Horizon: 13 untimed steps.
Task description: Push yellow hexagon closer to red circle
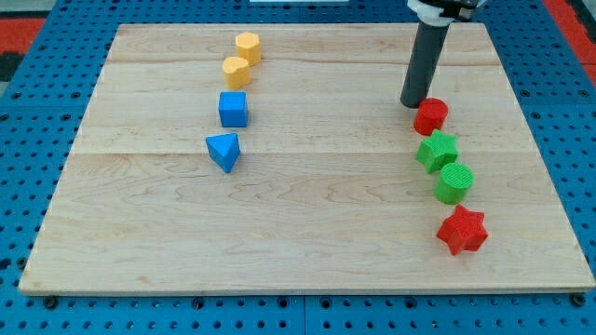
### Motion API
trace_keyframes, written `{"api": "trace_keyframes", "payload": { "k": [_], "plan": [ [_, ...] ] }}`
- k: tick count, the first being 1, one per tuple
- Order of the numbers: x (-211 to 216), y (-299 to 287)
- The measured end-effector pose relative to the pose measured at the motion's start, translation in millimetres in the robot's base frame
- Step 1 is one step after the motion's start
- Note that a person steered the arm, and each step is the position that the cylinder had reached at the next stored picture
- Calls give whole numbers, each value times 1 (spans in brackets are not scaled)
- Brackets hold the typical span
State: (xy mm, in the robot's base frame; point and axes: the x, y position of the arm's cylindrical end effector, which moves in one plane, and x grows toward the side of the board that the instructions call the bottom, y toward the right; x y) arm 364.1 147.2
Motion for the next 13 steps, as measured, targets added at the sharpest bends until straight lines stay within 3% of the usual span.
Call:
{"api": "trace_keyframes", "payload": {
  "k": [3, 6, 9, 11, 13],
  "plan": [
    [-31, -41],
    [-51, -215],
    [-120, -279],
    [-131, -222],
    [-123, -209]
  ]
}}
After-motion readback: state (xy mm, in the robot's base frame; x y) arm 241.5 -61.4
